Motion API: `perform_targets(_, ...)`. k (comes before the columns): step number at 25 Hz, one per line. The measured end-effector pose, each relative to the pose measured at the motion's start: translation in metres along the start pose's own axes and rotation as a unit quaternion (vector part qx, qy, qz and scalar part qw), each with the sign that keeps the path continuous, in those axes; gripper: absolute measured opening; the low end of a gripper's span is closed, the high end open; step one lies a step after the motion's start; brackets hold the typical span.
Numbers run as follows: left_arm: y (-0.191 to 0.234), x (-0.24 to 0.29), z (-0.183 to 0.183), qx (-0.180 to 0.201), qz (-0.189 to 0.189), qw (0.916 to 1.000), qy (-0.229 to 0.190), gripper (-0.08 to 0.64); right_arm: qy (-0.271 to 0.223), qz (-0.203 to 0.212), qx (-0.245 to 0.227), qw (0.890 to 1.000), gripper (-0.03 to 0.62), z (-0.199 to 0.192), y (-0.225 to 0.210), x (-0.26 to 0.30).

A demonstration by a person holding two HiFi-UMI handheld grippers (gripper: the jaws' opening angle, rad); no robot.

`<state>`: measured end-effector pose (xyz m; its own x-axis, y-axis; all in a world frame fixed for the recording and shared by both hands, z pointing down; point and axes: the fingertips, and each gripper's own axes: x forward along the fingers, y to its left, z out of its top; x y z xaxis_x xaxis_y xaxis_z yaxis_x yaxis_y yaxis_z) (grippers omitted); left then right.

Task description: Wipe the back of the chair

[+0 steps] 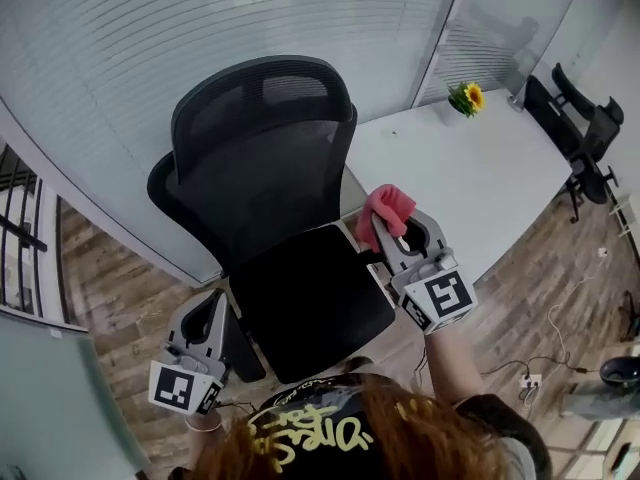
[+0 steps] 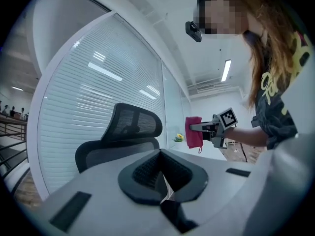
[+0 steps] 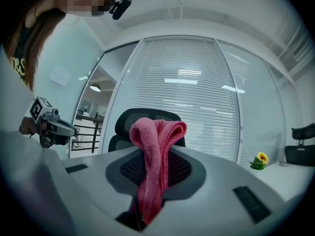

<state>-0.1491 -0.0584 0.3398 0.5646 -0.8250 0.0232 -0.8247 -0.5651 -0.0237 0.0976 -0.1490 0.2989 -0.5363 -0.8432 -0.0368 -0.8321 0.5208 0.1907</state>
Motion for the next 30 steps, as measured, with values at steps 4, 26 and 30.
perform_targets(4, 0.003, 0.005, -0.007, -0.003, -0.023, 0.9997, 0.006, -0.006, 0.002, -0.028, -0.006, 1.000, 0.066, 0.006, -0.006, 0.003)
perform_targets(26, 0.021, -0.012, 0.004, -0.008, 0.035, 0.9993, -0.006, -0.006, -0.007, -0.077, 0.022, 0.997, 0.066, 0.053, -0.081, 0.136)
perform_targets(30, 0.024, -0.020, 0.000, -0.012, 0.040, 0.9991, 0.000, -0.006, 0.002, -0.101, 0.021, 0.995, 0.066, 0.054, -0.090, 0.145)
